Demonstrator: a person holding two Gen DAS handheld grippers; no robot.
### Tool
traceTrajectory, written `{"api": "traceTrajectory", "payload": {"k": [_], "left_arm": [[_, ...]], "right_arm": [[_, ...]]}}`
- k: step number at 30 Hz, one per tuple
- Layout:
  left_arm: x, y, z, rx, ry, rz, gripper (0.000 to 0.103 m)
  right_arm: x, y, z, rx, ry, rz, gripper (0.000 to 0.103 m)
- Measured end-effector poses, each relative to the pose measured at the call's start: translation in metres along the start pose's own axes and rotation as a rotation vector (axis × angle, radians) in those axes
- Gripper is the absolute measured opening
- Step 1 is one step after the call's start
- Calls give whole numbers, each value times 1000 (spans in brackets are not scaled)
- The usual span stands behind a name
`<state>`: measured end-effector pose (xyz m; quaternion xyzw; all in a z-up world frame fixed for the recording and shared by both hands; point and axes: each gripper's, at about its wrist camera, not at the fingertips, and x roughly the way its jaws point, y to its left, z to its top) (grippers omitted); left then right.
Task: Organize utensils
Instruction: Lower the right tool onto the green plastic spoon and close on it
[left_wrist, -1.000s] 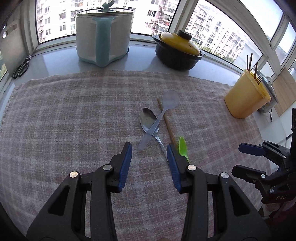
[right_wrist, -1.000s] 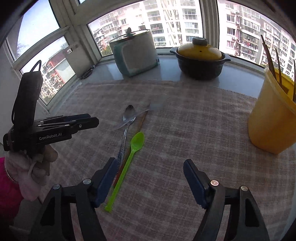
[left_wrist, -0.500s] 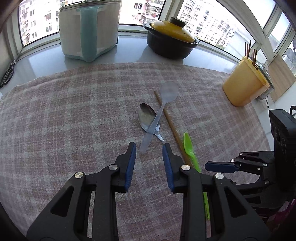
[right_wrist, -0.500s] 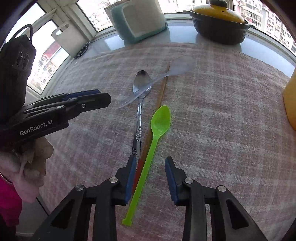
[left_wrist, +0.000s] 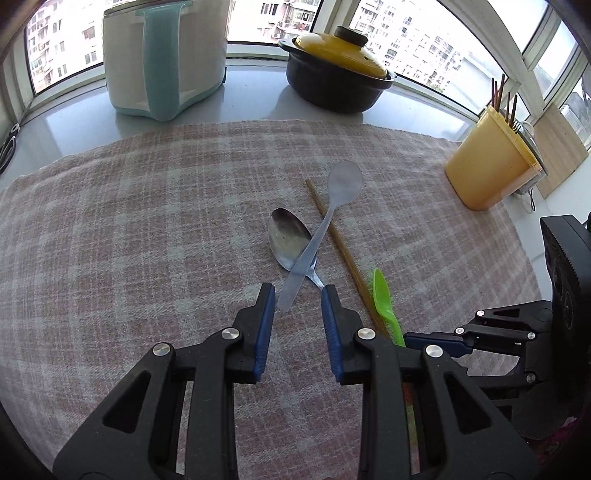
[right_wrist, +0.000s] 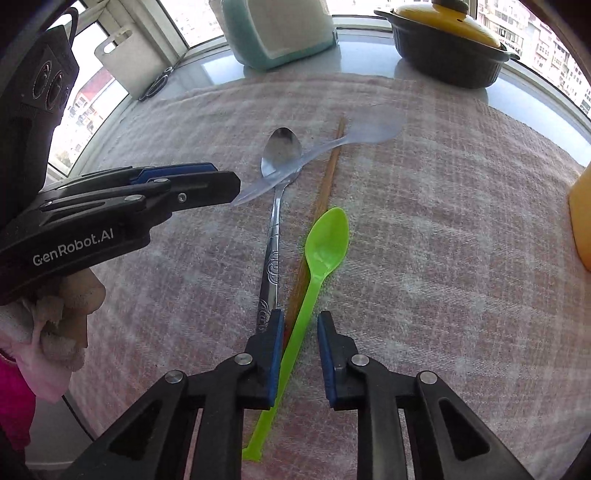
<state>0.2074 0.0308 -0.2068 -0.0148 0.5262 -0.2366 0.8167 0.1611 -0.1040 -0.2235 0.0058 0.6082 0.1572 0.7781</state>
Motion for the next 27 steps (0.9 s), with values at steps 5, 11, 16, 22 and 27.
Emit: {"api": "traceTrajectory", "payload": {"k": [5,11,16,22,27], "left_arm": [[2,0,0,-3,2,-2,25],[0,2,-2,-17,-2,0,25],[-3,2,-2,-22,-6,2,25],[-4,0,-1,-20,-7,-4,25],[1,-6,5,-8,-1,-13,19]], "right_arm": [[1,-2,2,-4,4,15,12],[-3,-17,-3,56,3,78,13],[-5,-18,-3,51,-2,34,12],[-5,-24,-1,59,1,17,7],[-2,-19,6,28,8,-18,7]]}}
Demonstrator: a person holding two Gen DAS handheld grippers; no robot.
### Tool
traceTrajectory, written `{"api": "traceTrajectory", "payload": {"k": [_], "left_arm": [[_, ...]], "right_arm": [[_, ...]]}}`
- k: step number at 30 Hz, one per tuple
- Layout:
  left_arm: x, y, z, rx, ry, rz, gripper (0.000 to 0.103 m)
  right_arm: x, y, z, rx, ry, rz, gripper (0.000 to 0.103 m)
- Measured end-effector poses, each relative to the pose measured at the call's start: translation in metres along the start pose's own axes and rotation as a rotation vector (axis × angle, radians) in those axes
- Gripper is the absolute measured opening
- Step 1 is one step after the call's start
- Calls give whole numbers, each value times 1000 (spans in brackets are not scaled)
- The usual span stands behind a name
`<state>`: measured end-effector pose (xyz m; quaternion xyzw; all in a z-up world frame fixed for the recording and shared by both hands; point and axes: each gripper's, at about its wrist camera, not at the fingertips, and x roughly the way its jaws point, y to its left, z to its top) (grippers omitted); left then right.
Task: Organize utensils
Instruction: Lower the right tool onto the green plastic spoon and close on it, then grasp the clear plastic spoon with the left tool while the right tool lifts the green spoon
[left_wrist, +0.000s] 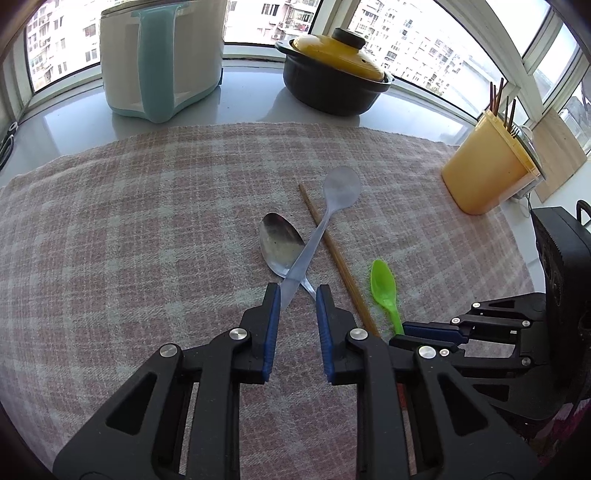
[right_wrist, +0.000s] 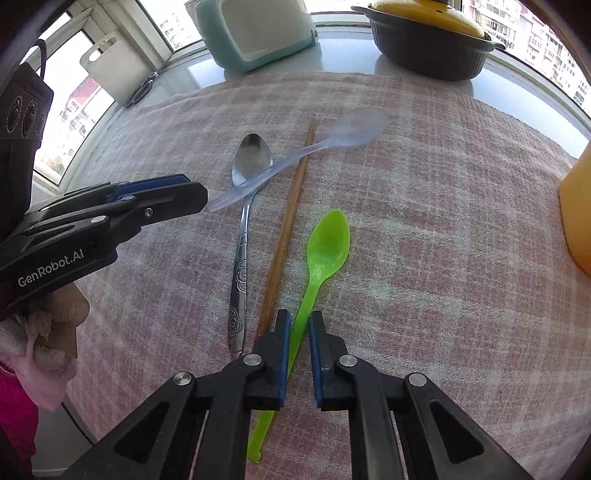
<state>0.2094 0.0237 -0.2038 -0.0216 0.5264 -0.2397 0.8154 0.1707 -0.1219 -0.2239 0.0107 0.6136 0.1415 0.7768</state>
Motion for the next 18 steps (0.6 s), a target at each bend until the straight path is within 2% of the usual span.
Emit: {"api": "traceTrajectory", "payload": {"k": [5,10,18], "left_arm": [[8,-16,12,58,11,-8,19],[21,-36,31,152,29,5,19],[60,-47,55,242,118,88,19]], "right_arm": [[1,5,2,-28,0,-41,5],[-5,-13,-1,-1,7,-77,5],[-10,-35,-5,42,11,-80,6]]}}
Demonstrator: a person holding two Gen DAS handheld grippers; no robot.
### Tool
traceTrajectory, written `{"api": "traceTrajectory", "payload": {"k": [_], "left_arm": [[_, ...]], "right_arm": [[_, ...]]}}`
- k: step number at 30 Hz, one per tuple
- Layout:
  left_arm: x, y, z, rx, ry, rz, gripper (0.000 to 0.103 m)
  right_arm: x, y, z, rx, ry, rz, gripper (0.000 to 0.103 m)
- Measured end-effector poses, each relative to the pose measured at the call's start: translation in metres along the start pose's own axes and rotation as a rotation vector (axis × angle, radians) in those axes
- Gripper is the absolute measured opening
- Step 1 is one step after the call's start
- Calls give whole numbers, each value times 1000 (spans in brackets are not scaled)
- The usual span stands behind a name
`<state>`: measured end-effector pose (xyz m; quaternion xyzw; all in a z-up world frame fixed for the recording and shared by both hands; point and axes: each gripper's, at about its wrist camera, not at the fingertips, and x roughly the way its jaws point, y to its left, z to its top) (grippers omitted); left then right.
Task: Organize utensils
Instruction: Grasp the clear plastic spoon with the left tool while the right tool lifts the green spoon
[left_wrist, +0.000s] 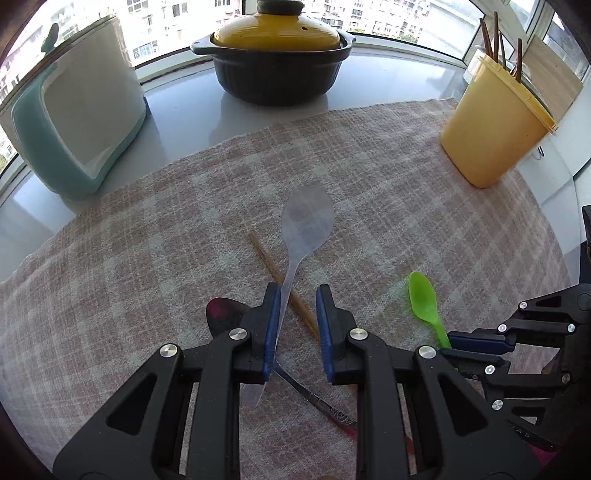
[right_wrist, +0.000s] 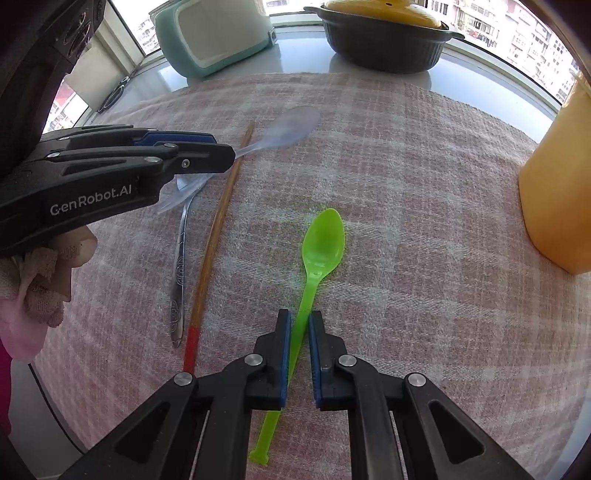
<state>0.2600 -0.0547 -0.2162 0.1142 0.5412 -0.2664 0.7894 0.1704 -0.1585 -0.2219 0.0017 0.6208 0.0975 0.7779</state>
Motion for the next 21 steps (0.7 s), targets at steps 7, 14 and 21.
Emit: {"api": "traceTrajectory", "payload": {"k": [7,14,21], "left_arm": [[17,-1,6,43,62,15,19],[16,-3,8,12,43,-4,8],[-4,8,-3,-68,-7,-31,4]], "right_arm": [[-1,-5,-2,-1,5,6,10],[1,-3,3,-14,5,5,10],[2,-8,5,0,-15,28,4]]}}
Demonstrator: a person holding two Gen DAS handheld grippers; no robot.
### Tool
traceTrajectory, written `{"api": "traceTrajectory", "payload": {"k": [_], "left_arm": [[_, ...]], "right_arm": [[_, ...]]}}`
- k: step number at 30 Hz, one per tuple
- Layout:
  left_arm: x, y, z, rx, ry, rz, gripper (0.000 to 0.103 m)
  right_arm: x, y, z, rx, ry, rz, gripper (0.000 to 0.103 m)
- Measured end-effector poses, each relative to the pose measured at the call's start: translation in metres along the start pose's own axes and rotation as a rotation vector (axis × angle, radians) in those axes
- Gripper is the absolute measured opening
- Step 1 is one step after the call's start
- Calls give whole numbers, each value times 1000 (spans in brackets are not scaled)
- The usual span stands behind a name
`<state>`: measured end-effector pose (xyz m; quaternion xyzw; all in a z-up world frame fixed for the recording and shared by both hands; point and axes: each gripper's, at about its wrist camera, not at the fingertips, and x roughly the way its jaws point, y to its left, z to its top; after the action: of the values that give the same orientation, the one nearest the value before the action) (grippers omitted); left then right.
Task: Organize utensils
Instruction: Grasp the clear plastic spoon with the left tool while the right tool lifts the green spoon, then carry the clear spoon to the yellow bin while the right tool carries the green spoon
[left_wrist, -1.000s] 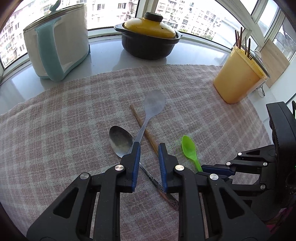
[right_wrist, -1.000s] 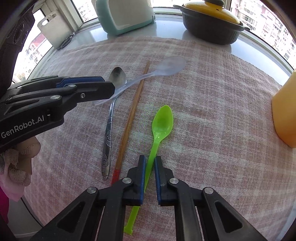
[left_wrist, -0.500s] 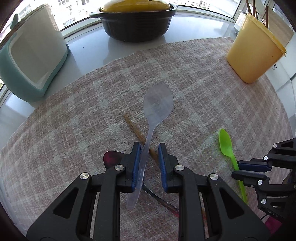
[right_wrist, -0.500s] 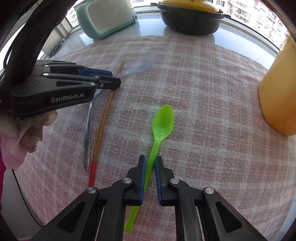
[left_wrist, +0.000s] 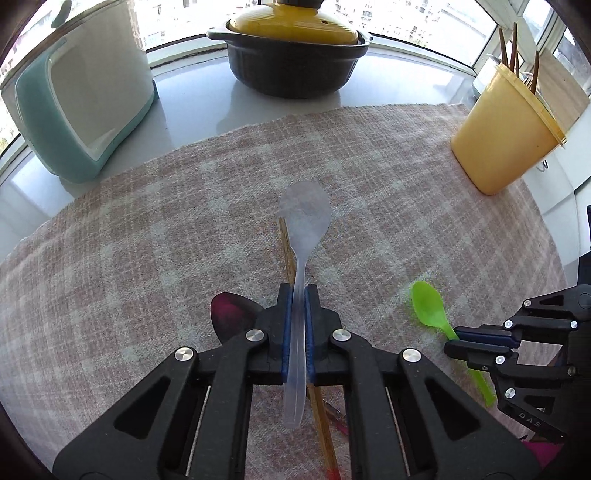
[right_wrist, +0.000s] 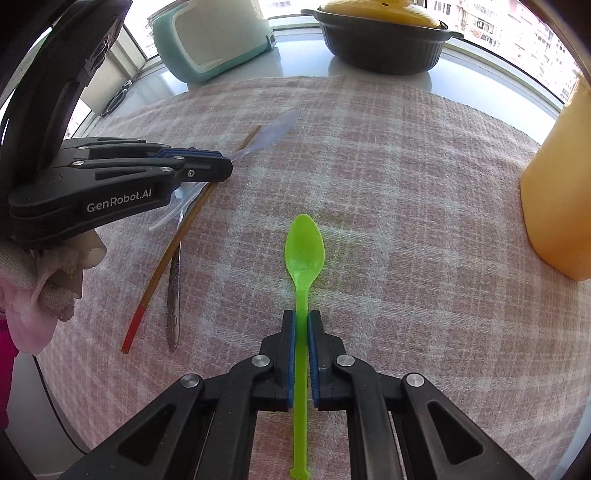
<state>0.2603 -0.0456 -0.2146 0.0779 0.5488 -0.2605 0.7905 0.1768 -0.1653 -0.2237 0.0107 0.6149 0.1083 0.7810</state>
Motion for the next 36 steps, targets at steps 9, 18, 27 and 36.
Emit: {"api": "traceTrajectory", "payload": {"k": [9,18,27,36], "left_arm": [[-7,8,-10,-43,-17,-2,4],[-14,-15,-14,-39,-40,-40,4],[-34,-37,-8,-63,-100,-118,4],[-77,-63,-2,-86,-216,-173,4]], "right_arm": [[-14,-6,-7,17,-48,9,4],[-27,-8,-13,22,-80,13,4],[-49,-28,-22,74,-135,10,4],[-102,-51,-30,97,-262,-2,4]]}}
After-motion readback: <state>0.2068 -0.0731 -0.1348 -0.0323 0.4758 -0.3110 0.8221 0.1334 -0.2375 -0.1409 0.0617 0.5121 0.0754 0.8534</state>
